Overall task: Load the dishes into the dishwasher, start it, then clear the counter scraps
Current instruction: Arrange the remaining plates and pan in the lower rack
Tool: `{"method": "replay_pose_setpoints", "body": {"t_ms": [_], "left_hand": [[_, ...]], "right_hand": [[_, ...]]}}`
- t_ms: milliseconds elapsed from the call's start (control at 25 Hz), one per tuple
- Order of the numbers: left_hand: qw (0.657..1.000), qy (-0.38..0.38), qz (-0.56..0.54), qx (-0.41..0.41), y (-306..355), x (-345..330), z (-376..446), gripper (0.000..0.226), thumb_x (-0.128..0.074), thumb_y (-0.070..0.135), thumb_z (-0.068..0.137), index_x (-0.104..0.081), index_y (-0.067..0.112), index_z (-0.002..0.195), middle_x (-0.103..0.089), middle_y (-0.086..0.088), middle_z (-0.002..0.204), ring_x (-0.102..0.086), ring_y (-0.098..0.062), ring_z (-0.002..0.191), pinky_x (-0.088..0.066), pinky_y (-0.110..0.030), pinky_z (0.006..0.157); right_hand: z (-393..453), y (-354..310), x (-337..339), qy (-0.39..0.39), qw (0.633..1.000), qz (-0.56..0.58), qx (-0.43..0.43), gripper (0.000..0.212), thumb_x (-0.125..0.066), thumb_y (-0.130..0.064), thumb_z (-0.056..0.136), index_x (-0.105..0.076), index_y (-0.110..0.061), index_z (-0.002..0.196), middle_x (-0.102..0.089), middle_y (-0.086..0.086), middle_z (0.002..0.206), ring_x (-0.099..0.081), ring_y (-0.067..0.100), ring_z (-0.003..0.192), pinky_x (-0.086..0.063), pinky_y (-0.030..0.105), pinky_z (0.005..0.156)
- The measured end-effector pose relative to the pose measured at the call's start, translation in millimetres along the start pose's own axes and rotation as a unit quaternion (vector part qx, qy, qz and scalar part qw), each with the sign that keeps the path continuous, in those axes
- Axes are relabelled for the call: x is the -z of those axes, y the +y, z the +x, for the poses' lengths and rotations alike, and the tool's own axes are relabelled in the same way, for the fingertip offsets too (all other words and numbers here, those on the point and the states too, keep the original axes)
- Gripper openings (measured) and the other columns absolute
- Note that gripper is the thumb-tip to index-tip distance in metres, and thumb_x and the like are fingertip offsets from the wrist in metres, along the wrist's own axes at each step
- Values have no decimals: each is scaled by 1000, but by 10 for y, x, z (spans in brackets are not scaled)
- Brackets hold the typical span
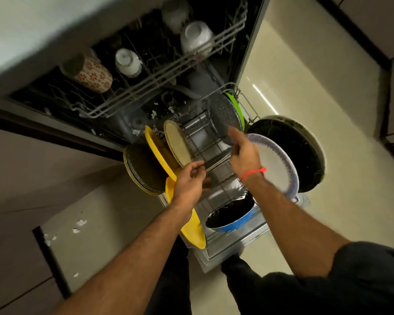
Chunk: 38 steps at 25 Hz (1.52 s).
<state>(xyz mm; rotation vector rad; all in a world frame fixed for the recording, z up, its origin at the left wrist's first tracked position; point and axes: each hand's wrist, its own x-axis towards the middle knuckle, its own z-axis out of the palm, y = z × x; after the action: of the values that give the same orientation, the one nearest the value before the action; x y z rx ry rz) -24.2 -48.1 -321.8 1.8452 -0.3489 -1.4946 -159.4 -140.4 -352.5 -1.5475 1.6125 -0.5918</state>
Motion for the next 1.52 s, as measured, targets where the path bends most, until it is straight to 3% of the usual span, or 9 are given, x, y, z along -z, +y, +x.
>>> {"method": "replay_pose_setpoints", "body": {"t_ms": [160,240,320,480,640,800,1000,1320,1520], "left_hand": [[996,63,12,-67,313,311,-847,27,-55,7,102,-64,27,119,-67,2,119,-72,-19,98,-64,-40,74],[991,95,5,-92,436,522,-1342,30,-56,4,101,-65,30,114,-69,4,115,-71,-19,95,-62,-36,69],[985,127,-8,-114,528,780,-1776,35,-57,1,98,-66,33,106,-71,2,113,-72,-20,93,-59,-36,67],[968,187,-20,-166,650,1426,-2463,32,-59,-2,96,-64,25,113,-71,4,109,-70,-20,96,-62,-39,74],[946,238,-75,-207,649,2350,-3066,32,-56,0,99,-59,21,124,-67,3,114,-70,-14,90,-60,-34,68],[922,301,-97,-224,473,3395,-3511,36,-57,5,99,-58,28,127,-63,6,121,-68,-16,93,-60,-37,70],[885,370,-144,-245,155,4712,-4033,35,-59,9,100,-57,25,130,-64,5,124,-67,-16,86,-55,-33,60],[831,451,-192,-265,-52,5909,-4681,40,-60,12,100,-53,23,137,-60,6,129,-70,-27,99,-60,-41,71],[818,479,-196,-251,50,6463,-4750,40,-59,12,100,-54,25,138,-60,7,131,-69,-28,101,-60,-41,74]], "right_hand": [[-784,-726,290,-63,994,63,61,42,-46,6,94,-59,-11,130,-73,4,111,-68,15,104,-48,20,95],[-1146,-1193,395,-121,986,97,58,40,-43,1,98,-57,-13,132,-73,3,109,-69,14,100,-53,27,94],[-1463,-1674,414,-165,978,105,66,40,-42,0,99,-56,-12,134,-73,6,111,-69,13,98,-54,23,90],[-1996,-2592,211,-233,960,102,120,43,-45,-1,95,-54,-16,135,-74,4,110,-70,13,89,-54,28,91],[-2520,-3468,-279,-289,936,113,168,45,-49,-3,93,-54,-21,134,-74,1,108,-72,11,89,-57,39,90],[-3080,-4136,-919,-312,924,126,182,44,-50,-7,94,-53,-28,133,-74,-2,108,-72,12,81,-60,39,78],[-3995,-4946,-1756,-368,897,168,177,44,-50,-3,96,-51,-22,136,-71,1,109,-71,20,82,-58,38,65],[-4772,-5870,-2639,-424,862,192,201,47,-49,0,96,-45,-20,139,-67,4,114,-71,22,84,-58,34,61],[-4813,-6420,-3126,-447,843,211,212,44,-51,-2,96,-49,-19,136,-68,5,114,-72,24,87,-57,34,61]]}}
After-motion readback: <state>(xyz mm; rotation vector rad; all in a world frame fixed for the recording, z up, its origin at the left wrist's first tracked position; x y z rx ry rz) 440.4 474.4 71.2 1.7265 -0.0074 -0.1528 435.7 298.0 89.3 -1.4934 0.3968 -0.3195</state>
